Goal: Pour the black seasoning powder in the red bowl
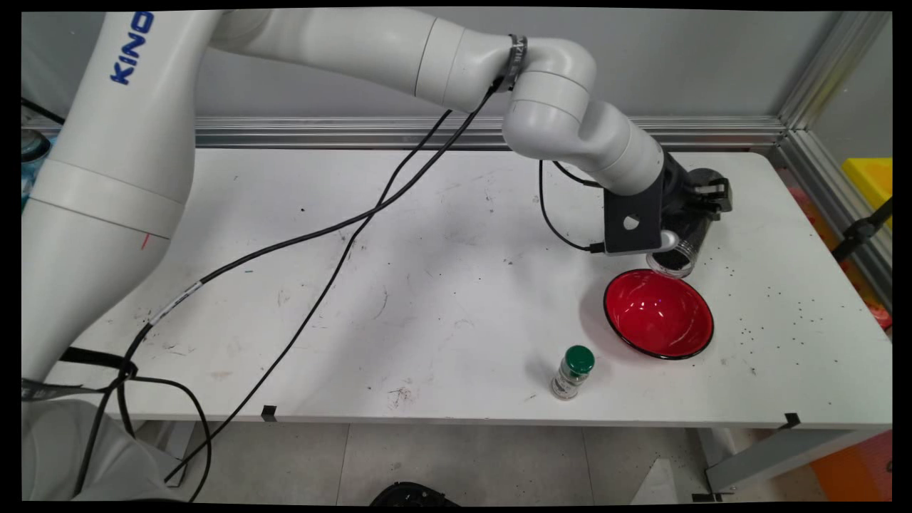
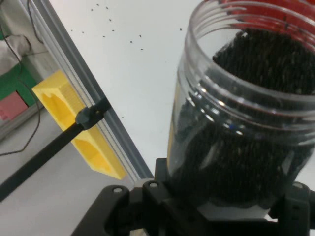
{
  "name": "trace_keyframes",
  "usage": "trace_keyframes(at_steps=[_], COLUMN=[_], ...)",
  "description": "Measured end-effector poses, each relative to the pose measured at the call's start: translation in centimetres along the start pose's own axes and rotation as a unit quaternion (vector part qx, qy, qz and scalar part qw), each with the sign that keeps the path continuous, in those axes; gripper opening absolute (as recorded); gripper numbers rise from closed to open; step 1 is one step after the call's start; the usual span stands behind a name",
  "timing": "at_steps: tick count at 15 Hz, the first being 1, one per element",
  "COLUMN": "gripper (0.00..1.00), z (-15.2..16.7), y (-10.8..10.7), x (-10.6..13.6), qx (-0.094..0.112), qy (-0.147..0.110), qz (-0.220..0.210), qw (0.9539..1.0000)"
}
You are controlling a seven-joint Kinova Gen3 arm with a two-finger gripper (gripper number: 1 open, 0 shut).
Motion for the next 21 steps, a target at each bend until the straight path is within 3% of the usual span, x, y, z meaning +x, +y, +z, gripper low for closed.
trace_keyframes(at_steps=[11, 21], gripper=[0.0, 0.0], z=[-0.5, -1.1], y=[-0.7, -1.3], x=[0.6, 1.2], qx=[0.013, 0.025], qy=[-0.006, -0.005], qz=[0.064, 0.114], qw=[0.9978, 0.9931])
